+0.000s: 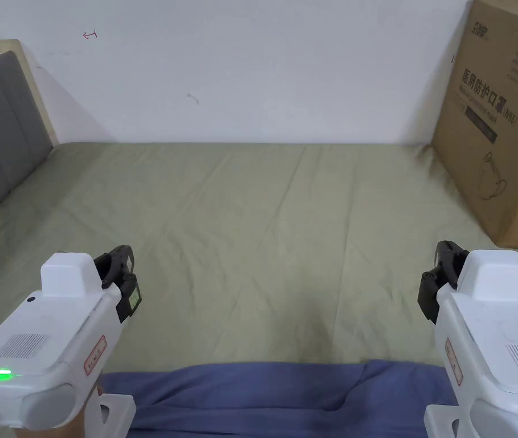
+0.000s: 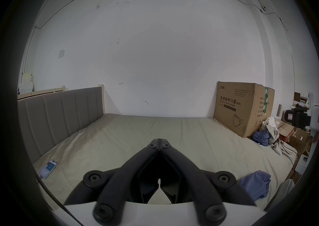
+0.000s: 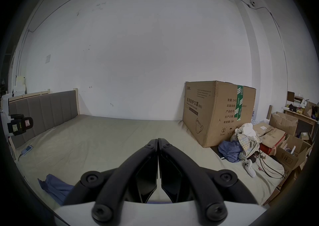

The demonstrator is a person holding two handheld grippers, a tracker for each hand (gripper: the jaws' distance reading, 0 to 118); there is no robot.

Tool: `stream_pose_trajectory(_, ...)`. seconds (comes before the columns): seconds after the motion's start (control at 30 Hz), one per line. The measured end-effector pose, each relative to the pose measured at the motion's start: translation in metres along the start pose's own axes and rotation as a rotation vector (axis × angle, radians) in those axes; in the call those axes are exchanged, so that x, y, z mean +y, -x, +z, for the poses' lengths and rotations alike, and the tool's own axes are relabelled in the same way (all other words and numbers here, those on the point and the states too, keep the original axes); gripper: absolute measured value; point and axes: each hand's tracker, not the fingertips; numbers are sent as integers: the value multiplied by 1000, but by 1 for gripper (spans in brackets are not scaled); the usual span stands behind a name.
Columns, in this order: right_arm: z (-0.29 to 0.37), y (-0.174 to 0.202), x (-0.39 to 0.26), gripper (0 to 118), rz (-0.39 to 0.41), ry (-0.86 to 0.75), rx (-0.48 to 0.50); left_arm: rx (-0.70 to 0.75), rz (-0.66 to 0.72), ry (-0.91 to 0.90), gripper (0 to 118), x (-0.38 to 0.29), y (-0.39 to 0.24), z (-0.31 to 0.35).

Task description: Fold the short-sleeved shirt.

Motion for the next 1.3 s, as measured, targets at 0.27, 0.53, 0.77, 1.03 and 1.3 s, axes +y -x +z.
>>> stream_pose_trajectory(0.27, -3, 0, -3, 0, 16, 20, 7, -126, 239, 274, 0, -15, 58, -23)
stream_pose_trajectory(0.53, -12, 7, -10, 0, 29, 63, 1, -231, 429, 588, 0, -71, 143, -44)
stream_pose_trajectory(0.77, -27, 18, -21, 0, 52, 115, 9, -146, 546, 827, 48, -124, 182, -63)
stream_pose_trajectory(1.03, -40, 27, -30, 0, 72, 163, 24, -147, 542, 888, 88, -162, 188, -77)
stream_pose_trajectory(1.3, -46, 23, -33, 0, 63, 191, 23, -181, 501, 906, 24, -170, 175, -90)
